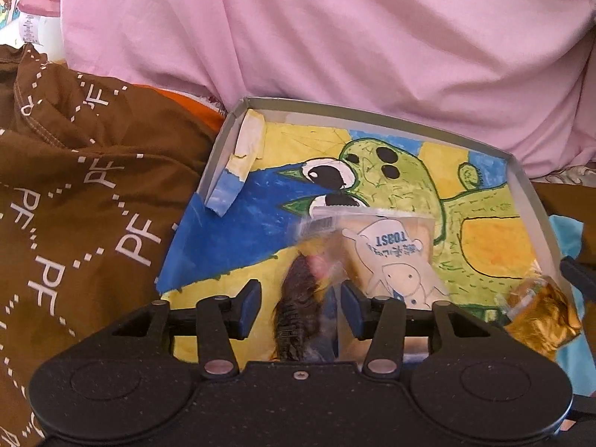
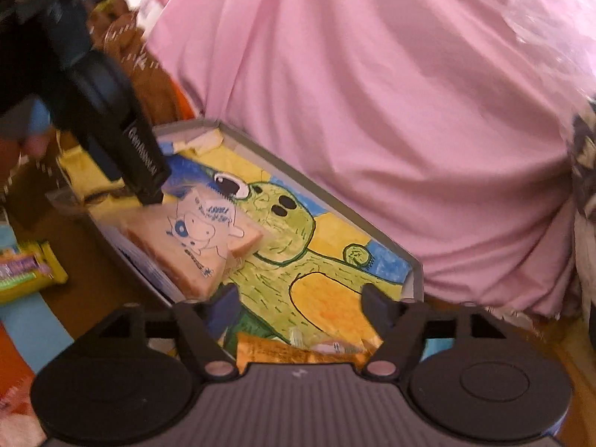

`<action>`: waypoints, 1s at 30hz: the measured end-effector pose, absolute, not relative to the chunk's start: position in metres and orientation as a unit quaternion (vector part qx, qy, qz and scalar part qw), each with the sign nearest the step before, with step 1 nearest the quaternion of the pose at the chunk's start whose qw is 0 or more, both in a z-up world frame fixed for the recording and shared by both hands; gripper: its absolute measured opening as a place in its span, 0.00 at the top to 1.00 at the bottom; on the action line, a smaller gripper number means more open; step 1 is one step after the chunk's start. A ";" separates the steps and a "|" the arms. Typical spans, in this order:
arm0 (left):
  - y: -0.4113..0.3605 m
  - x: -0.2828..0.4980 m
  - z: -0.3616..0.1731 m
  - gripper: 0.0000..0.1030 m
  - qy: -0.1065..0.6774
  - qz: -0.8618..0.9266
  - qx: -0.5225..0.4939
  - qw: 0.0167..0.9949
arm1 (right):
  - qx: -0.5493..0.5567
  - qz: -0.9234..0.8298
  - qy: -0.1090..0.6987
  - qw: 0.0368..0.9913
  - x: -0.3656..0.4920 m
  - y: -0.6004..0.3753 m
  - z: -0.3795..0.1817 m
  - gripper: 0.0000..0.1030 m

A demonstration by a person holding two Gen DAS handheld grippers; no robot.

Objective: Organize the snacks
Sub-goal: 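Carry both to the tray, open the right gripper while the left lowers the jerky, then move both grippers back over the remaining snacks on the bedspread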

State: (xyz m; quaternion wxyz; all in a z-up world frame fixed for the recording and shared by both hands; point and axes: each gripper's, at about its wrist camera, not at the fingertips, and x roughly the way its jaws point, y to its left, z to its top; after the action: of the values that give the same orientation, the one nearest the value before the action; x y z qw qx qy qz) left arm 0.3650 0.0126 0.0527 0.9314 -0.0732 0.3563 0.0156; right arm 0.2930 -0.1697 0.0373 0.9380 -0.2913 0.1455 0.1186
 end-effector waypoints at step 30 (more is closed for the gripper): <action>0.020 0.218 0.085 0.18 0.301 -0.006 -0.071 0.951 | -0.111 0.154 0.197 0.962 0.189 -0.201 0.103 0.00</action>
State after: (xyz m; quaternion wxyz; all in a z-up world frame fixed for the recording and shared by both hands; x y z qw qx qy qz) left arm 0.2176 0.0196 0.0846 0.9511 -0.0714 0.3006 -0.0064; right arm 0.1887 -0.2006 0.1031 0.9618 -0.1107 0.1972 0.1541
